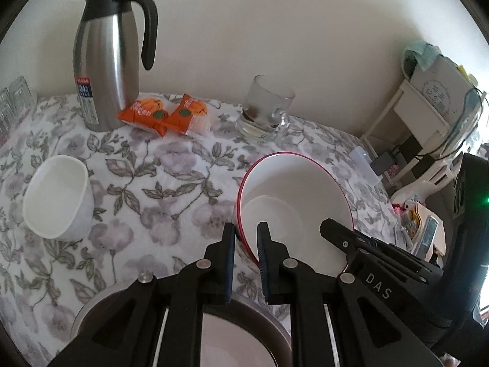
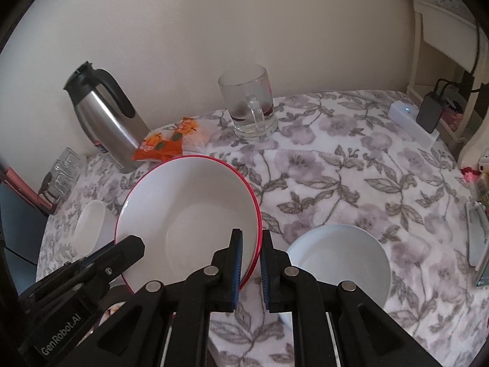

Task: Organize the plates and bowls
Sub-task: 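Lift the red-rimmed bowl with both tools over the steel basin, then lower the red-rimmed bowl into the basin onto the plate with both tools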

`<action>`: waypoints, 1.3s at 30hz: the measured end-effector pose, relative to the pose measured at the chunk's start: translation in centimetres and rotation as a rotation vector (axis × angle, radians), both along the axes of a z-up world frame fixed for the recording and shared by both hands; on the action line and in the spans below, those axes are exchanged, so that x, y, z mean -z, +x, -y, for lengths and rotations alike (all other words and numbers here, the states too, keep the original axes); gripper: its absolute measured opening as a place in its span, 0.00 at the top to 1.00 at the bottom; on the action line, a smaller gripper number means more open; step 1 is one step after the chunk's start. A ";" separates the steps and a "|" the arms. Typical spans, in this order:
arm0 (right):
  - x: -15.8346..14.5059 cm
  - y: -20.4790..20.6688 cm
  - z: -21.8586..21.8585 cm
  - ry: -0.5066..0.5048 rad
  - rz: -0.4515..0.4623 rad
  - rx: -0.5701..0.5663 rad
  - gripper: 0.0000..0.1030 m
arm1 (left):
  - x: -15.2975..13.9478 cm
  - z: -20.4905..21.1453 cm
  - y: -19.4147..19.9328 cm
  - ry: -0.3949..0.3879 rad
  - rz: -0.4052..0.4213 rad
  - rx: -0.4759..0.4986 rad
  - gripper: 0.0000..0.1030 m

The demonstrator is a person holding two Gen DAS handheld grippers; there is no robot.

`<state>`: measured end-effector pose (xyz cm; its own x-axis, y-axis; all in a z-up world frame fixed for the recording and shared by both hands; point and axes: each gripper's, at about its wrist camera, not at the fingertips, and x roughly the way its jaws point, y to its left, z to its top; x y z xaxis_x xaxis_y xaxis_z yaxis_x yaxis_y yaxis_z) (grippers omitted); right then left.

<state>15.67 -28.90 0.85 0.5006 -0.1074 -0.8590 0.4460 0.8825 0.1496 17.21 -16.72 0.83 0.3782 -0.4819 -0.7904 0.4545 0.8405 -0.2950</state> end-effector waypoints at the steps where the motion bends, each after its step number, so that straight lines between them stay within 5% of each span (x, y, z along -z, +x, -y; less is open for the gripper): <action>1: -0.4 -0.4 -0.1 0.004 0.005 0.001 0.88 | -0.3 -0.2 -0.4 -0.003 0.005 0.000 0.86; 18: -3.5 -6.2 -4.3 0.013 0.042 -0.039 0.88 | -3.5 -4.0 -7.5 0.011 0.121 -0.028 0.86; 39: -2.0 -9.8 -12.2 0.045 0.040 -0.072 0.87 | -1.3 -13.1 -11.1 -0.066 0.035 -0.134 0.86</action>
<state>5.88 -16.69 2.87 0.5398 -0.0313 -0.8412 0.3743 0.9040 0.2065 6.13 -3.58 2.16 0.4695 -0.4758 -0.7438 0.3508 0.8736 -0.3374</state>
